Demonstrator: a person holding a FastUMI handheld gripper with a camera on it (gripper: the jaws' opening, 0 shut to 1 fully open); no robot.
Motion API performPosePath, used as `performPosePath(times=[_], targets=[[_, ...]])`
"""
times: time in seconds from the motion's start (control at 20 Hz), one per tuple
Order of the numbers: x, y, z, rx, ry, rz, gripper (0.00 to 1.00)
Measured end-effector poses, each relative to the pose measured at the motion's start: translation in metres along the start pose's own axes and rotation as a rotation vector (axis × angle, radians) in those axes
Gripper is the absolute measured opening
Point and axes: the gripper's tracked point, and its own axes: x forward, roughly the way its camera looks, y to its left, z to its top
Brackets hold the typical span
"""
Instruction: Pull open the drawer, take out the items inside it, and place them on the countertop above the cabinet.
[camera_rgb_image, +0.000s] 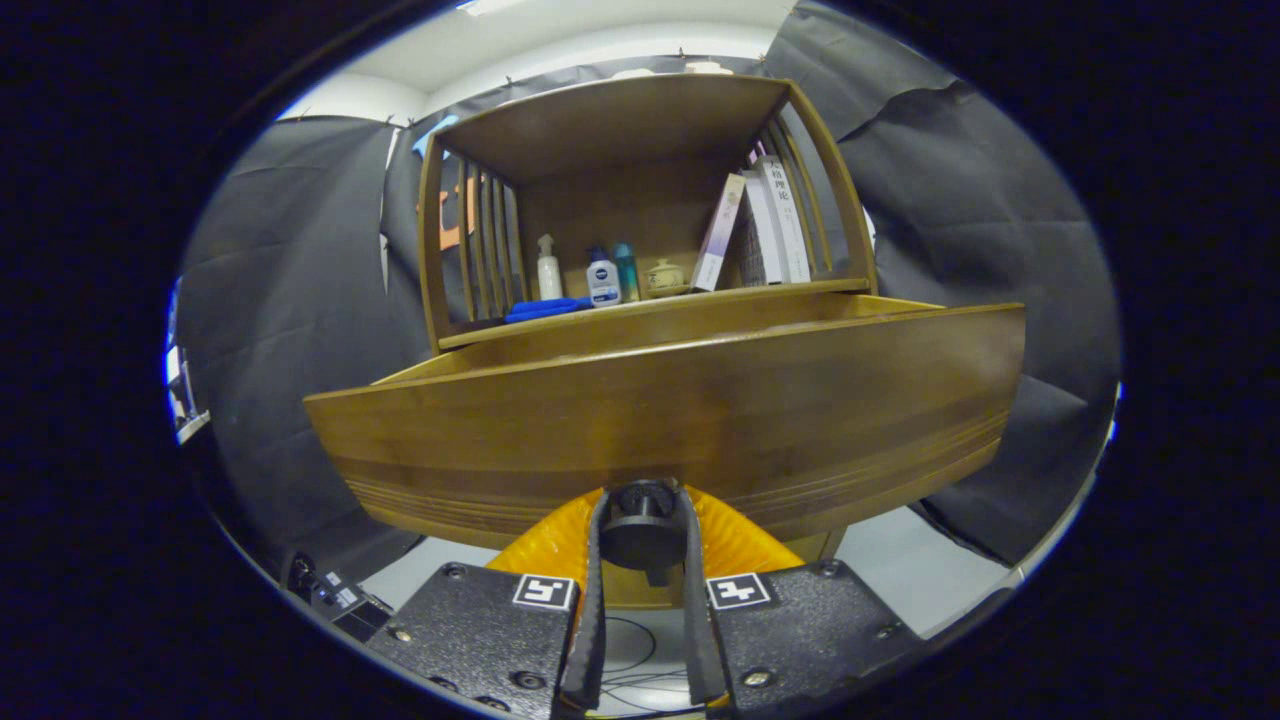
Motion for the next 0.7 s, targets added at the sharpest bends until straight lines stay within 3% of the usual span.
performPosePath(times=[0.4,0.5,0.7], targets=[[-0.012,0.004,-0.007,-0.001,0.072,0.043,0.35],[-0.021,0.003,-0.007,0.015,0.115,0.063,0.41],[-0.043,-0.006,0.018,0.041,0.123,0.074,0.7]])
